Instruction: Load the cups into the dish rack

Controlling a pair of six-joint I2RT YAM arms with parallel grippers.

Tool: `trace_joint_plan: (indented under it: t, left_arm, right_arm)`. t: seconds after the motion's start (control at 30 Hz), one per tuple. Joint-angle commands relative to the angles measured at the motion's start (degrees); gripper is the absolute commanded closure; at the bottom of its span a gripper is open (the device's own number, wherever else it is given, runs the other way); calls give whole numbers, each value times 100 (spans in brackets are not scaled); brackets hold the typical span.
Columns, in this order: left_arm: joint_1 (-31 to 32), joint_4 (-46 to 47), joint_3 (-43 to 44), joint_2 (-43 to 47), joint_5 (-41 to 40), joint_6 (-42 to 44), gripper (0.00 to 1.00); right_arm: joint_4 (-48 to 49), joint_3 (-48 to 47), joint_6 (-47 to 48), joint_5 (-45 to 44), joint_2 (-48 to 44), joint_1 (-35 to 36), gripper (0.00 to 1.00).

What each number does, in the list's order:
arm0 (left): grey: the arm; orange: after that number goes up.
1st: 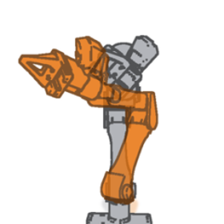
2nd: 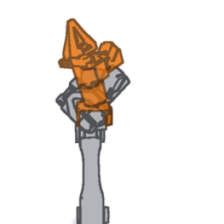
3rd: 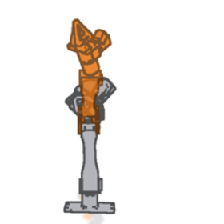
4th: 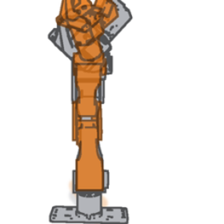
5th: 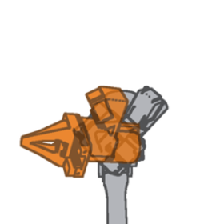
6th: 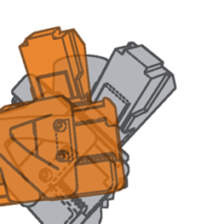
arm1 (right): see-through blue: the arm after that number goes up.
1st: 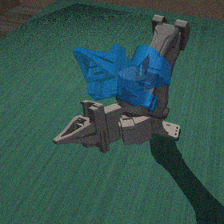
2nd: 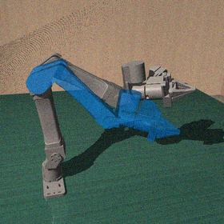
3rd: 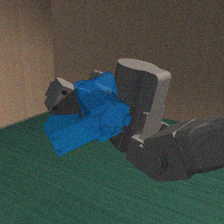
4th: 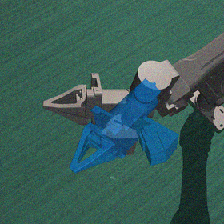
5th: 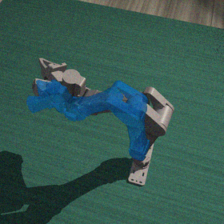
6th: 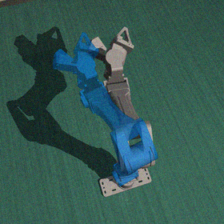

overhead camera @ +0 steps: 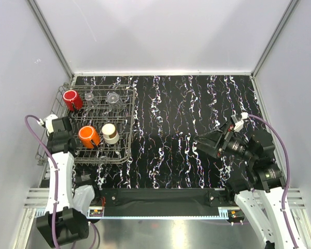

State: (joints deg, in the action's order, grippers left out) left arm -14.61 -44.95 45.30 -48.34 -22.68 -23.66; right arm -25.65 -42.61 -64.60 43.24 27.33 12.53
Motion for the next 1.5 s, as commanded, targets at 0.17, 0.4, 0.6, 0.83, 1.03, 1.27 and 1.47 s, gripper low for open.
trace_joint_plan:
  t: [0.17,0.4,0.6,0.83,1.03,1.27,1.47]
  left_arm:
    - [-384,1321,-91,-527,-334,46,100]
    - [-604,1489,-188,-1257,9,-139,100]
    - [-701,1937,-478,-1292,229,-157,100]
    - [-762,2060,-504,-1714,194,-139,100]
    - [-850,2139,-522,-1986,404,-165,100]
    - [-903,2087,-452,-2206,466,-218,100]
    - [-938,2069,-443,-2329,483,-262,95]
  right_arm:
    - [-265,-177,316,202,-62,12,0]
    - [-116,-248,237,184,44,12,0]
    - [-134,-169,185,123,-53,12,0]
    - [7,-195,158,123,140,12,0]
    - [51,-292,176,97,229,12,0]
    - [86,-204,167,97,237,12,0]
    - [148,-195,141,123,290,12,0]
